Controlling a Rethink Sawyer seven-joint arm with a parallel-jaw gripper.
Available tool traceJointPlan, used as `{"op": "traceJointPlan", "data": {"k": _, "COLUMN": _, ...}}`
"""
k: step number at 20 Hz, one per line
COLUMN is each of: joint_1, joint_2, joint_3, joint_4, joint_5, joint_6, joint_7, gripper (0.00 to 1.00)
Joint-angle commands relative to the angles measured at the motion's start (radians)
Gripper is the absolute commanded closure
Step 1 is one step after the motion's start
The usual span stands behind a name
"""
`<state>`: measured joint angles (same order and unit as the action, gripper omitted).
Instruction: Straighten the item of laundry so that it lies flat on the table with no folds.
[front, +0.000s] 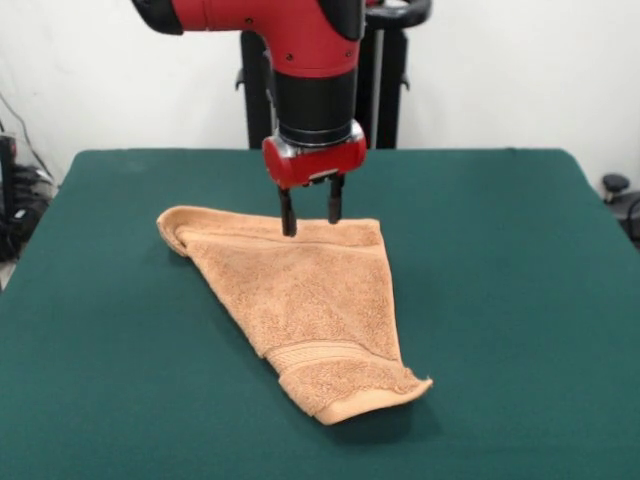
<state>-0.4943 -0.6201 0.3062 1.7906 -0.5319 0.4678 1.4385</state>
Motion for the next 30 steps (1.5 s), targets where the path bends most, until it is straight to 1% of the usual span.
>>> {"op": "traceJointPlan", "data": {"k": 1, "joint_1": 0.074, "joint_2": 0.016, "joint_3": 0.010, "joint_4": -0.149, "joint_5": 0.103, "joint_6": 0.115, "joint_7": 0.158, "gripper": 0.00}}
{"op": "traceJointPlan", "data": {"k": 4, "joint_1": 0.094, "joint_2": 0.019, "joint_3": 0.004, "joint_4": -0.189, "joint_5": 0.133, "joint_6": 0.168, "joint_7": 0.146, "gripper": 0.00}}
{"op": "traceJointPlan", "data": {"k": 12, "joint_1": 0.150, "joint_2": 0.027, "joint_3": -0.037, "joint_4": -0.253, "joint_5": 0.188, "joint_6": 0.213, "joint_7": 0.176, "gripper": 0.00}}
{"op": "traceJointPlan", "data": {"k": 23, "joint_1": 0.195, "joint_2": 0.030, "joint_3": -0.073, "joint_4": -0.286, "joint_5": 0.224, "joint_6": 0.226, "joint_7": 0.157, "gripper": 0.00}}
{"op": "traceJointPlan", "data": {"k": 27, "joint_1": 0.196, "joint_2": 0.043, "joint_3": -0.077, "joint_4": -0.282, "joint_5": 0.223, "joint_6": 0.196, "joint_7": 0.151, "gripper": 0.00}}
{"op": "traceJointPlan", "data": {"k": 30, "joint_1": 0.206, "joint_2": 0.038, "joint_3": -0.088, "joint_4": -0.289, "joint_5": 0.233, "joint_6": 0.218, "joint_7": 0.153, "gripper": 0.00}}
